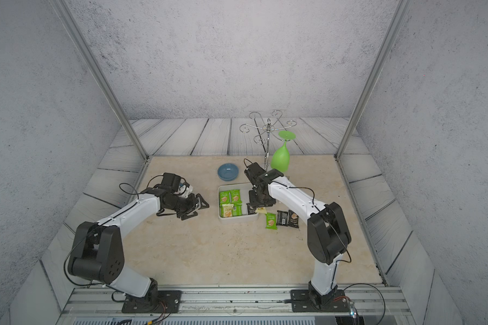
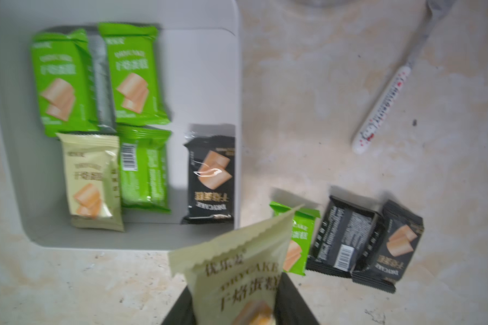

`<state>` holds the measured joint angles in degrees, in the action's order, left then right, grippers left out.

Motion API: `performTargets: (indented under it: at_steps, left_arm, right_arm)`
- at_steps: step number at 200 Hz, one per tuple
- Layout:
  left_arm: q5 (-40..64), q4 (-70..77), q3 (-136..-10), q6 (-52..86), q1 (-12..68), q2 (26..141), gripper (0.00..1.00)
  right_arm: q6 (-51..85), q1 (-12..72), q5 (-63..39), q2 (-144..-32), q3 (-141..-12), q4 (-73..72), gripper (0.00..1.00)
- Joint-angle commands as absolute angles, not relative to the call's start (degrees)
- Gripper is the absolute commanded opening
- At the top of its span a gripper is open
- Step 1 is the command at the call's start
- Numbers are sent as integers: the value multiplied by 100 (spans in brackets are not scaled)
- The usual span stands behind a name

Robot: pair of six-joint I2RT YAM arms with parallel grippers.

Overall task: Take the cookies out of the storage box
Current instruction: Place the cookie at the center of the board.

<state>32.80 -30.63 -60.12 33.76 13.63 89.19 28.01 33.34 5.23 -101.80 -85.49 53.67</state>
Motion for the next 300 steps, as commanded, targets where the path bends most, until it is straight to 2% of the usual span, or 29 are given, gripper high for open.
performTargets:
  at_steps: [1, 55, 133, 225, 270, 300]
  left_arm:
    - [3043, -3313, -6303, 3259, 1574, 8926, 78]
    - [2963, -3529, -6710, 3190, 1723, 9182, 78]
    - [2936, -3629, -6830, 3104, 1723, 9261, 78]
    - [2880, -3612, -6715, 3041, 1710, 9179, 78]
    - [2866, -3588, -6721, 3032, 1701, 9188, 78]
    - [2922, -3526, -6732, 3048, 1696, 9250, 78]
  right_arm:
    - [2673, 3036, 808, -9775, -8026, 5251, 42]
    - [2681, 2105, 1172, -9551, -7028, 4899, 41]
    - [2537, 931, 1464, -9786, -6461, 4470, 41]
    - [2435, 748, 1322, -10338, -6390, 4215, 42]
    - [2422, 747, 1416, -10239, -6510, 4364, 53]
    - [2332, 747, 1542, -9976, -6646, 4597, 54]
